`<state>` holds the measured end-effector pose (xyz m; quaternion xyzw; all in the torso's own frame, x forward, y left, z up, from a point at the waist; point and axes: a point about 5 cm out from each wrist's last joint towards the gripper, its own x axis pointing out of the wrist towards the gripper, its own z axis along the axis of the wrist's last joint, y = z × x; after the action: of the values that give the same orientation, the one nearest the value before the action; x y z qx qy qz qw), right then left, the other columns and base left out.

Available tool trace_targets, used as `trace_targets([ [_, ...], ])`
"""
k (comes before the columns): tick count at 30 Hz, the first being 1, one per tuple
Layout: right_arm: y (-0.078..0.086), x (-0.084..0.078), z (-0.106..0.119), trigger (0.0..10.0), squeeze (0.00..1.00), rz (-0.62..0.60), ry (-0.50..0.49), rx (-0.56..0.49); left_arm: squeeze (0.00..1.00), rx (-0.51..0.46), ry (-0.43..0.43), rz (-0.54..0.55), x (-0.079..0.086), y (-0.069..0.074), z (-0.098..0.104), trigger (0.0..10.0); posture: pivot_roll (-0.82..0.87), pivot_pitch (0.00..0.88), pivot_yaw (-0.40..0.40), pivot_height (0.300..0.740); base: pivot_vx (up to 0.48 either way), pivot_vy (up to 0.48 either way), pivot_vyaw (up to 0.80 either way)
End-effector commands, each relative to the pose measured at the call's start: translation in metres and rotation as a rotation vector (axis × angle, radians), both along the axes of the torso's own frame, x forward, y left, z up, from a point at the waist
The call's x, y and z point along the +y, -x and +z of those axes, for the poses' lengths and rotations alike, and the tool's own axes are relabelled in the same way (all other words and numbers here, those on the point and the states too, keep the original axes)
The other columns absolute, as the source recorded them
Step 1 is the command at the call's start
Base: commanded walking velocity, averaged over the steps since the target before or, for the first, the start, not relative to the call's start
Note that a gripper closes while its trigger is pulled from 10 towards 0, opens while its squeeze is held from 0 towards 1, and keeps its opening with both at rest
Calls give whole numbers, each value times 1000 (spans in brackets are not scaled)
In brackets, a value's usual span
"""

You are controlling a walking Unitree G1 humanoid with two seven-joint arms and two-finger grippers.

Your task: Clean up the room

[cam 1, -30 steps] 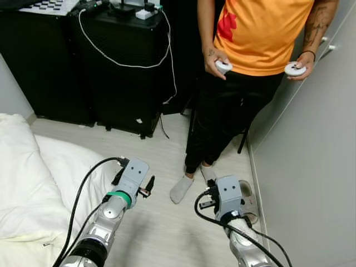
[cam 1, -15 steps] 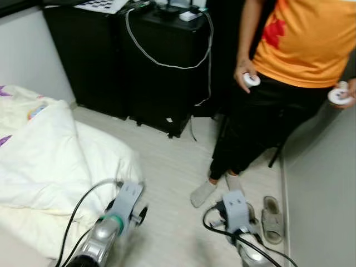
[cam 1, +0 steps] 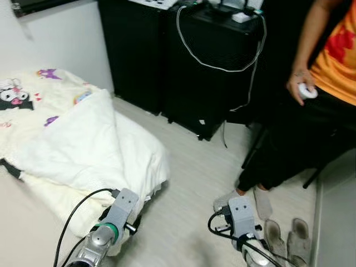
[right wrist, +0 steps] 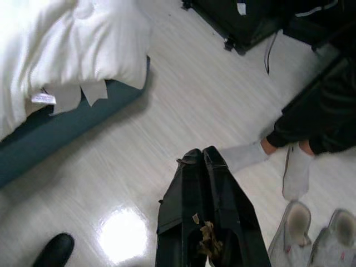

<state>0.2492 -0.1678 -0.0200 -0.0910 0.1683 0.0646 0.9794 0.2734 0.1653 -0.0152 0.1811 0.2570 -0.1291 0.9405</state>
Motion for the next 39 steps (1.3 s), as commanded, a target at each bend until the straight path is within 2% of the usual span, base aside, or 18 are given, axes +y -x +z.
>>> trace_targets([
  [1,3,-1,-2,10000,0,-5,-2,6,0,19,-16,-8,1,4,-4,10000,8,48,-36,740,0,0,744],
  [18,5,0,-4,10000,0,5,6,9,0,2,19,-12,-5,-1,0,10000,8,48,-36,740,0,0,745],
  [20,5,0,-3,10000,0,-1,7,1,0,-13,74,11,-8,-7,7,10000,4,60,-31,740,0,0,744],
  [21,5,0,-3,10000,0,-1,7,1,0,-13,74,11,-8,-7,7,10000,4,60,-31,740,0,0,744],
  [23,2,-1,0,10000,0,-16,2,-20,0,-49,147,45,-12,-17,17,10000,5,61,-30,740,0,0,734],
  [26,1,-2,2,10000,0,-23,-1,-28,0,-62,170,53,-13,-20,21,10000,5,61,-30,740,0,0,652],
  [28,-4,-3,8,10000,0,-52,-27,-73,0,-111,232,56,-21,-30,35,10000,5,60,-27,740,0,0,200],
  [31,-9,-4,15,10000,0,-73,-59,-111,0,-148,260,37,-28,-37,46,10000,3,59,-25,740,0,0,0],
  [39,-10,-4,14,10000,0,-90,-57,-107,0,-154,247,4,-32,-37,47,10000,1,58,-21,740,0,0,0],
])
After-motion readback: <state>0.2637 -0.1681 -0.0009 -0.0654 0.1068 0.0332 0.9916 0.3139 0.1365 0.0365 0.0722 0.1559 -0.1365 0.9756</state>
